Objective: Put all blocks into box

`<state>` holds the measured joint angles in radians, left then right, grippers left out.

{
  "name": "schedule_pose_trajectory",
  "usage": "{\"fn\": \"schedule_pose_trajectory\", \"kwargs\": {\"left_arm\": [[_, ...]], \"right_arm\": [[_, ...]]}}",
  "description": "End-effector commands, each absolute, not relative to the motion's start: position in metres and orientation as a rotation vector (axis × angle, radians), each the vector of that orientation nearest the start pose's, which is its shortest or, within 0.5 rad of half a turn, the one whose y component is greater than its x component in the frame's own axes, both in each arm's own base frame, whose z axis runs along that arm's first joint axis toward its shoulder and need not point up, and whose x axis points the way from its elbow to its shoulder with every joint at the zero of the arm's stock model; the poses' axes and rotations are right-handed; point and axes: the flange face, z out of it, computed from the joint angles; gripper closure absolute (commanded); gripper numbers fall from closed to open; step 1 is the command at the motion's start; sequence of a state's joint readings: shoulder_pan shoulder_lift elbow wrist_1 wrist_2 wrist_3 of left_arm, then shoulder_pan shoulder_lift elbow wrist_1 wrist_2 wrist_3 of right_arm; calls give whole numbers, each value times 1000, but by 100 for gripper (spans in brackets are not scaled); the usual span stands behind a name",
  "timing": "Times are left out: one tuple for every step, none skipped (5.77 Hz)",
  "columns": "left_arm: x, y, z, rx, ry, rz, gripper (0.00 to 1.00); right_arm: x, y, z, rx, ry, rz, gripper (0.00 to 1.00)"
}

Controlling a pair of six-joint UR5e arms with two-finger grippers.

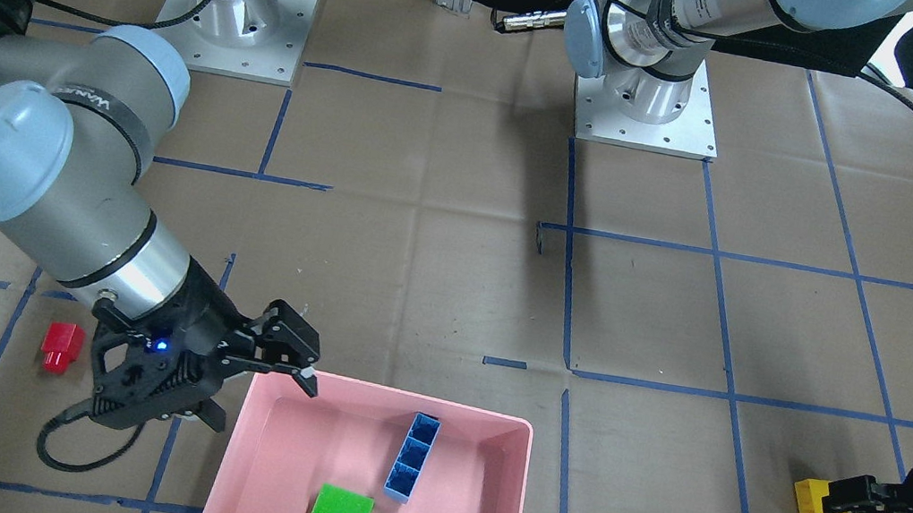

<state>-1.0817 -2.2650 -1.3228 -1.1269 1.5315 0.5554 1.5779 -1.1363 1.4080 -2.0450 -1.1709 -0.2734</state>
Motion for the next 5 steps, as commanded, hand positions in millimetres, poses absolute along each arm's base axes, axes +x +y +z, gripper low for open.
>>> {"fn": "schedule_pose_trajectory", "kwargs": {"left_arm": [[217, -702, 205, 41, 3191, 1, 1], [216, -698, 190, 16, 3202, 36, 1], [217, -701, 174, 18, 3198, 24, 1], [219, -702, 172, 23, 3194, 10, 1], [219, -702, 175, 24, 3194, 2, 1]], "right_arm": [[106, -644, 383, -343, 2983, -71, 0], [82, -641, 379, -318, 3128, -9, 1], [61, -642, 374, -257, 3180, 17, 5], [28, -641, 359, -173, 3181, 65, 13], [0, -638, 336, -102, 3183, 77, 13]]}}
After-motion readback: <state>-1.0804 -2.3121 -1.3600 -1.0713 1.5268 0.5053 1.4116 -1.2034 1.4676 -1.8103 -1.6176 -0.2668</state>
